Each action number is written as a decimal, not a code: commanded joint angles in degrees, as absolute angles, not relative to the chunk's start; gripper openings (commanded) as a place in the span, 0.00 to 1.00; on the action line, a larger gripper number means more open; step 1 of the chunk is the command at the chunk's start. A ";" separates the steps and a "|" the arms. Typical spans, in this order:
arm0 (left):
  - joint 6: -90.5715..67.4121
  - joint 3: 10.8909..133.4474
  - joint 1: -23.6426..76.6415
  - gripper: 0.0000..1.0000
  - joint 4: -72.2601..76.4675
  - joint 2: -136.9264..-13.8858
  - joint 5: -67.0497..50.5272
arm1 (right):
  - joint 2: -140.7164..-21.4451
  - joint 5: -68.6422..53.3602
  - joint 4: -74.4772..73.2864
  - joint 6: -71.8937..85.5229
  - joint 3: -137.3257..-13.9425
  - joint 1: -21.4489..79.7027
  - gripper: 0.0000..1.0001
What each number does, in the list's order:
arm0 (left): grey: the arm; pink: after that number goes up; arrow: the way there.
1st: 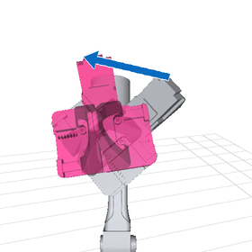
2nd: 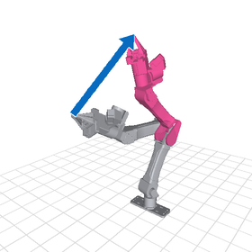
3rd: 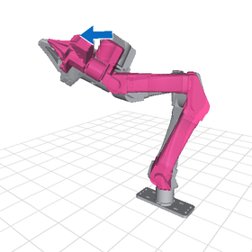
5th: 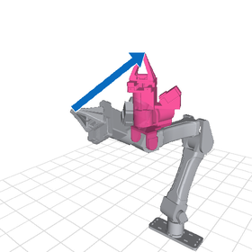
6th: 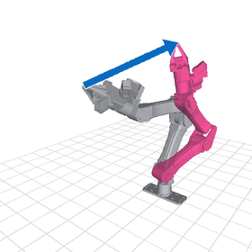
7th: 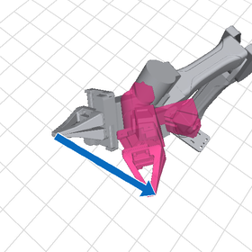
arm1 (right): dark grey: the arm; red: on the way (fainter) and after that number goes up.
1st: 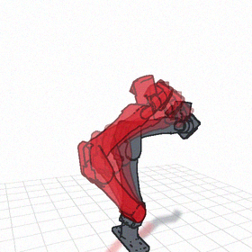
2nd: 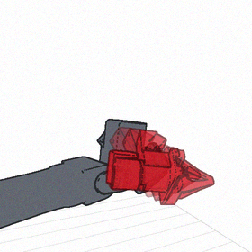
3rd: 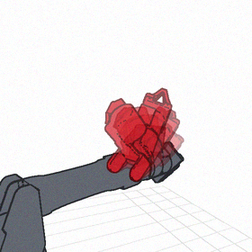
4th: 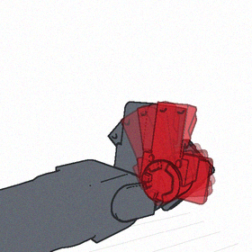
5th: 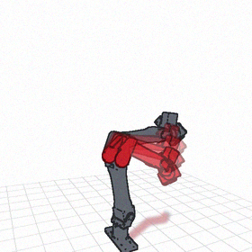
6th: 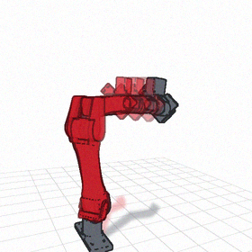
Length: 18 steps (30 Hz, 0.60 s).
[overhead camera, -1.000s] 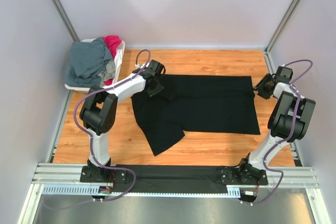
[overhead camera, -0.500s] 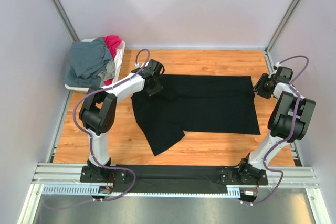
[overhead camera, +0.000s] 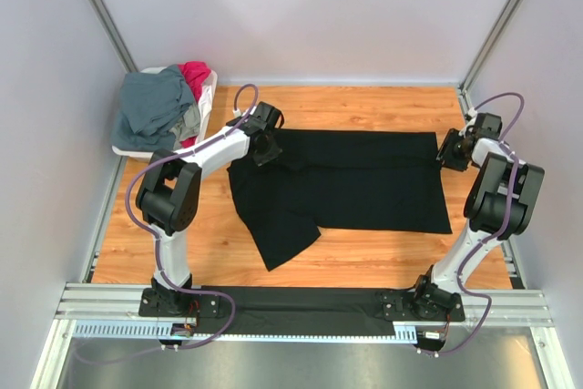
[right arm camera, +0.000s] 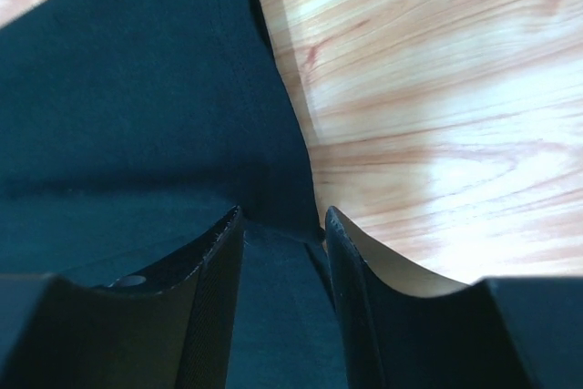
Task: Fold and stack the t-shirts
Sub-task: Fold the tshirt
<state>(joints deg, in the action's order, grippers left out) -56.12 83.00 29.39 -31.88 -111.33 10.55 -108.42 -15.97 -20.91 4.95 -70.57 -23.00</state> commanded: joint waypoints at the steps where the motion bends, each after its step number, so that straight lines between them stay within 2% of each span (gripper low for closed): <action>1: -55.11 84.37 28.92 0.00 -30.76 -108.90 10.28 | -108.90 -15.21 -22.32 2.81 -72.69 -22.76 0.43; 16: -55.11 84.29 28.74 0.00 -30.59 -109.42 9.84 | -109.60 -14.23 -23.73 1.23 -73.48 -21.71 0.40; 17: -55.11 84.20 28.74 0.00 -30.50 -109.42 9.84 | -109.51 -14.50 -23.56 1.14 -73.48 -21.71 0.41; 18: -55.11 84.20 28.74 0.00 -30.59 -109.42 9.76 | -109.51 -14.50 -23.55 1.14 -73.48 -21.71 0.46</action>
<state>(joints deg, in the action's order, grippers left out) -56.05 83.00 29.12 -31.46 -111.33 9.82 -109.95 -14.46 -24.12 2.68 -72.49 -21.93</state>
